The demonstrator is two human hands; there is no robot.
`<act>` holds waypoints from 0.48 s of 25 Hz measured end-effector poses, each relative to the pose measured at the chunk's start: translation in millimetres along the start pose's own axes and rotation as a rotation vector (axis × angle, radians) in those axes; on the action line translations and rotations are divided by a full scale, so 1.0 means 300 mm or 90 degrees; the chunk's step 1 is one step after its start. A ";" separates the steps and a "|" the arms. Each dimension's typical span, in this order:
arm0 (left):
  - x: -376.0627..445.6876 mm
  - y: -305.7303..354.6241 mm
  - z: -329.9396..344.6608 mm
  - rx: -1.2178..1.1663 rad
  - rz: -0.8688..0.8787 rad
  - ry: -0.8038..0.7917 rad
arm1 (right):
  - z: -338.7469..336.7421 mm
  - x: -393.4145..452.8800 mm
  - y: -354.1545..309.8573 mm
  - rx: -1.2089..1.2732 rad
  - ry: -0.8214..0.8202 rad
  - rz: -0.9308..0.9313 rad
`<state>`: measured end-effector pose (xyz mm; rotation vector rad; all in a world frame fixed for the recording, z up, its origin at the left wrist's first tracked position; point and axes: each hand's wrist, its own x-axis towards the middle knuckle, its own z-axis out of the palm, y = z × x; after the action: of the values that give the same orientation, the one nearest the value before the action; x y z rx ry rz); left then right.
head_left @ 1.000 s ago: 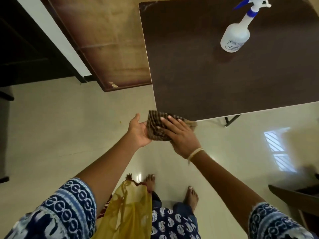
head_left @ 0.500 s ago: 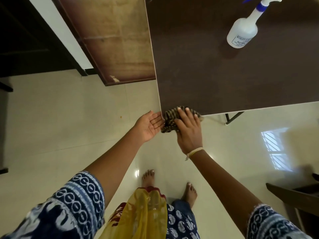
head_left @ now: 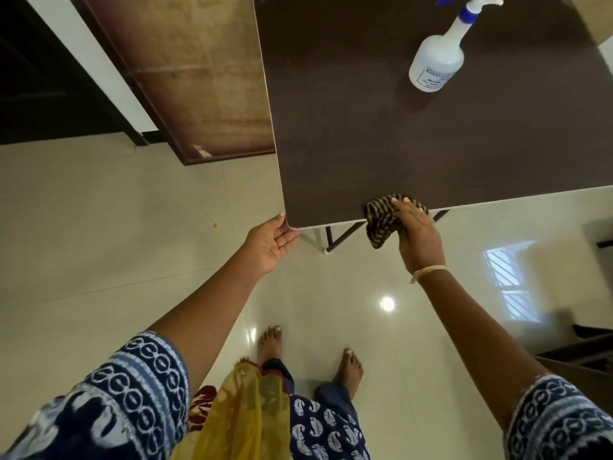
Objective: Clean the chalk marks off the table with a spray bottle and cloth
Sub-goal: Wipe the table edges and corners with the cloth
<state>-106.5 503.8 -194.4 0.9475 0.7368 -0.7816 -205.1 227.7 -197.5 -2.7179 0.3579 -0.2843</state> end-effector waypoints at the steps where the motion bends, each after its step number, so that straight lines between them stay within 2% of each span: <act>1: -0.002 -0.009 0.007 -0.019 0.009 0.004 | 0.017 -0.006 -0.042 0.032 0.027 0.070; 3: -0.004 -0.029 0.016 -0.048 0.022 0.006 | 0.078 -0.016 -0.174 0.074 0.046 0.094; 6: -0.006 -0.045 0.027 -0.074 0.035 0.021 | 0.162 -0.022 -0.374 0.069 -0.045 -0.105; 9: -0.008 -0.053 0.034 -0.066 0.044 0.029 | 0.140 0.016 -0.318 0.018 -0.115 -0.280; 11: -0.018 -0.063 0.039 -0.085 0.045 0.031 | 0.086 0.041 -0.191 0.010 -0.093 -0.263; 12: -0.023 -0.068 0.041 -0.100 0.045 0.035 | 0.055 0.052 -0.132 0.027 -0.067 -0.177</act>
<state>-124.6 487.0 -192.2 0.8514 0.7964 -0.6289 -178.0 264.2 -194.4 -2.7247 -0.0562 -0.2195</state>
